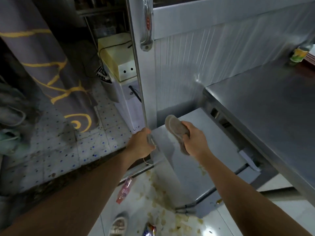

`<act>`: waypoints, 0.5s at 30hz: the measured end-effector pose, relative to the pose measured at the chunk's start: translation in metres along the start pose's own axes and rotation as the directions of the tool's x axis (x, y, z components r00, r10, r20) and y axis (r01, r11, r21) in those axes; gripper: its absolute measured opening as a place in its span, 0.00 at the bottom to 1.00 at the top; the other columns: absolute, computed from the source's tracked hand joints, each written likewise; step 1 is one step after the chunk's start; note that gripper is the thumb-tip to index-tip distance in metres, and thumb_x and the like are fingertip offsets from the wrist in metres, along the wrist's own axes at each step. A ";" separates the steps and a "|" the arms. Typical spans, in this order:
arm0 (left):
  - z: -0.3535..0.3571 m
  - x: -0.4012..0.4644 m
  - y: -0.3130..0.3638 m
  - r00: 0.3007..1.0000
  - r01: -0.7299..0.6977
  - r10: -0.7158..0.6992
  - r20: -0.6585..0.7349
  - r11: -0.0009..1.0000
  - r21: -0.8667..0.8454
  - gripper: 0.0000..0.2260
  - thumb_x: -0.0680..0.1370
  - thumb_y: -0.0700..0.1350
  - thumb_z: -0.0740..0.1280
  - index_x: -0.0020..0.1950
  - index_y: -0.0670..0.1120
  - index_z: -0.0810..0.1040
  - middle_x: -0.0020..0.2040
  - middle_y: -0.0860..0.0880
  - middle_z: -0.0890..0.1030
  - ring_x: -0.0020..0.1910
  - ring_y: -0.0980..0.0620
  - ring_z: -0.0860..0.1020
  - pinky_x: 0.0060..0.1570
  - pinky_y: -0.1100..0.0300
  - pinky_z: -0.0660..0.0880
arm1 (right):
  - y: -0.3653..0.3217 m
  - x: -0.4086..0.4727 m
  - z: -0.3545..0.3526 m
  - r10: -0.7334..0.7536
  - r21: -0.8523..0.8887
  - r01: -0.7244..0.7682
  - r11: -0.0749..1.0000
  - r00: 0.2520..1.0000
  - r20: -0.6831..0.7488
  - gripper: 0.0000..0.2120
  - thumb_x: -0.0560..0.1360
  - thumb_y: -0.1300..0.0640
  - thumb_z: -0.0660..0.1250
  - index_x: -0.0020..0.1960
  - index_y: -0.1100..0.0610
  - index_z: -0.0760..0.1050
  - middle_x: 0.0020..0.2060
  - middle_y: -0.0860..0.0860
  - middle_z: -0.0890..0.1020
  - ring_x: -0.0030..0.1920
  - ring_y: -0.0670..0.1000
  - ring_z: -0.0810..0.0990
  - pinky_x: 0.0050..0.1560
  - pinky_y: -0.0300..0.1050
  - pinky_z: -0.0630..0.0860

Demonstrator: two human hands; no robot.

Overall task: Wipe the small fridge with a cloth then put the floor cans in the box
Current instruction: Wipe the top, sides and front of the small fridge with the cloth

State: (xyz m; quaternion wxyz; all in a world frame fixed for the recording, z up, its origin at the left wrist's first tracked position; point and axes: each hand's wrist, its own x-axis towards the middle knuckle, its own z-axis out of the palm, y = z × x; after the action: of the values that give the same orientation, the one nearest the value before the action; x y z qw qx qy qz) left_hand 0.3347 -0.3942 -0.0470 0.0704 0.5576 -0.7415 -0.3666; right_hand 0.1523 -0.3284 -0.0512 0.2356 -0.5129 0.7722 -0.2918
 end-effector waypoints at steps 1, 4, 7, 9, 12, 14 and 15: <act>0.001 0.011 -0.004 1.000 -0.010 0.010 0.005 1.000 -0.006 0.19 0.72 0.41 0.71 0.60 0.42 0.73 0.58 0.41 0.78 0.54 0.47 0.76 0.47 0.62 0.70 | 0.000 0.010 0.009 -0.022 -0.040 0.020 0.999 0.999 -0.048 0.20 0.77 0.60 0.60 0.68 0.53 0.67 0.55 0.54 0.80 0.53 0.55 0.79 0.55 0.50 0.75; 0.006 0.041 -0.023 0.999 -0.004 0.004 0.043 1.000 -0.003 0.21 0.72 0.44 0.71 0.63 0.44 0.71 0.59 0.44 0.76 0.55 0.46 0.75 0.52 0.57 0.73 | 0.007 0.035 0.045 -0.061 -0.211 0.052 0.976 0.997 -0.040 0.23 0.77 0.60 0.61 0.71 0.52 0.63 0.62 0.55 0.75 0.58 0.56 0.76 0.56 0.52 0.74; 0.011 0.069 -0.044 0.994 -0.018 0.018 0.110 1.000 -0.003 0.17 0.72 0.43 0.70 0.59 0.45 0.71 0.52 0.47 0.75 0.51 0.49 0.74 0.48 0.55 0.73 | 0.021 0.046 0.086 -0.041 -0.334 0.105 0.937 0.981 0.192 0.28 0.76 0.51 0.64 0.73 0.56 0.61 0.72 0.55 0.61 0.70 0.56 0.63 0.69 0.49 0.63; 0.011 0.085 -0.056 0.987 -0.040 0.041 0.157 0.999 -0.011 0.17 0.73 0.41 0.70 0.60 0.44 0.71 0.56 0.46 0.75 0.54 0.48 0.74 0.51 0.55 0.74 | 0.031 0.049 0.104 -0.063 -0.326 0.111 0.939 0.986 0.155 0.26 0.78 0.50 0.61 0.73 0.57 0.61 0.75 0.53 0.58 0.72 0.55 0.60 0.71 0.46 0.58; 0.009 0.104 -0.067 0.977 -0.076 0.073 0.201 0.997 0.010 0.24 0.73 0.41 0.69 0.67 0.43 0.67 0.66 0.44 0.71 0.64 0.44 0.71 0.62 0.49 0.70 | 0.043 0.059 0.121 -0.118 -0.380 0.166 0.910 0.982 0.146 0.26 0.79 0.52 0.56 0.76 0.51 0.56 0.76 0.49 0.54 0.75 0.53 0.52 0.74 0.50 0.51; 0.008 0.115 -0.072 0.970 -0.096 0.090 0.226 0.995 0.014 0.24 0.74 0.40 0.69 0.67 0.44 0.66 0.67 0.44 0.71 0.65 0.44 0.70 0.63 0.48 0.69 | 0.049 0.067 0.130 -0.090 -0.420 0.165 0.892 0.977 0.194 0.25 0.80 0.51 0.53 0.76 0.46 0.51 0.77 0.46 0.50 0.76 0.51 0.47 0.74 0.52 0.47; 0.009 0.119 -0.074 0.966 -0.105 0.100 0.238 0.994 0.008 0.23 0.74 0.40 0.69 0.67 0.43 0.67 0.67 0.44 0.71 0.65 0.45 0.70 0.64 0.48 0.69 | 0.051 0.072 0.134 -0.072 -0.438 0.155 0.885 0.977 0.200 0.25 0.80 0.51 0.51 0.76 0.45 0.50 0.77 0.45 0.48 0.76 0.51 0.46 0.74 0.52 0.46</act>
State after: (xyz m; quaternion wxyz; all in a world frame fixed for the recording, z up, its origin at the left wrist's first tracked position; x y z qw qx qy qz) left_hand 0.3442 -0.5027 -0.1356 -0.0055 0.4715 -0.7760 -0.4188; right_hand 0.1821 -0.4079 -0.1876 0.1606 -0.6221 0.7630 -0.0709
